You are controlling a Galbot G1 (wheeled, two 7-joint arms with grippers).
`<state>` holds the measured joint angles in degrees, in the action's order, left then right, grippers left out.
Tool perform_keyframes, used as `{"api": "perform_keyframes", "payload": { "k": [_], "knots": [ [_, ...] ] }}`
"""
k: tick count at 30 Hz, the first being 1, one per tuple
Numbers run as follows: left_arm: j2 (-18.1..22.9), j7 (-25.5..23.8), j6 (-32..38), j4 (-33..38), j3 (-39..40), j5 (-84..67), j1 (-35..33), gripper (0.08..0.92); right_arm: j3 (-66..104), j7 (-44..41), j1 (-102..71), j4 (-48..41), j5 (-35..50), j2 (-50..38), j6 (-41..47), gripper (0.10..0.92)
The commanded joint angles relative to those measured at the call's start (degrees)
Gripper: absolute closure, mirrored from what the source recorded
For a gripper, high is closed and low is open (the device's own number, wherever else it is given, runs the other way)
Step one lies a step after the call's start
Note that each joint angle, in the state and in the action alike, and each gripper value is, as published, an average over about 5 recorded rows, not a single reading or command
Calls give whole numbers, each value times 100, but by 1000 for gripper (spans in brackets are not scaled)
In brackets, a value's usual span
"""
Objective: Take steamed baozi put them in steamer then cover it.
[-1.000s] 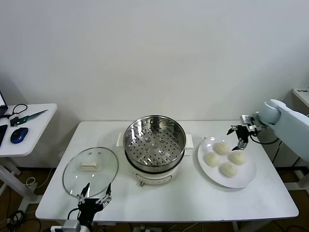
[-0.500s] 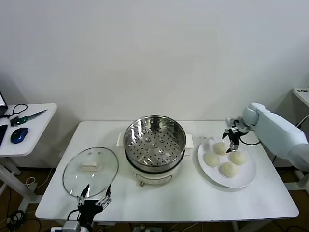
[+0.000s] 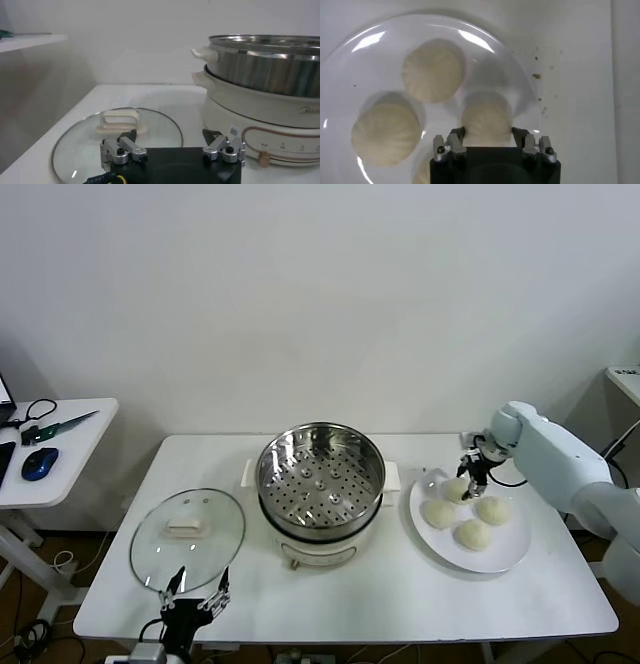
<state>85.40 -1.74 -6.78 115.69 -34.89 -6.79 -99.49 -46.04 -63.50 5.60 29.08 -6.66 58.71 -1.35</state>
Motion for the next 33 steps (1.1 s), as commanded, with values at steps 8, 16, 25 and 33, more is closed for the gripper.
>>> {"api": "perform_keyframes", "payload": {
  "k": [8,16,25,33],
  "knots": [
    [32,10,16,2,31,18,-31,177,-236,-175,390,62,274,1,-203,439],
    [31,11,20,34,49,19,-52,177,-2461,-469,2360,1508,1856,-431,-487,440],
    [22,9,39,68,127,56,-22,177,-4388,-355,5415,4639,2980,-113,-1559,440],
    [-12,13,83,93,129,68,-23,177,-4339,434,5172,5865,1533,633,-2803,440]
  ]
}}
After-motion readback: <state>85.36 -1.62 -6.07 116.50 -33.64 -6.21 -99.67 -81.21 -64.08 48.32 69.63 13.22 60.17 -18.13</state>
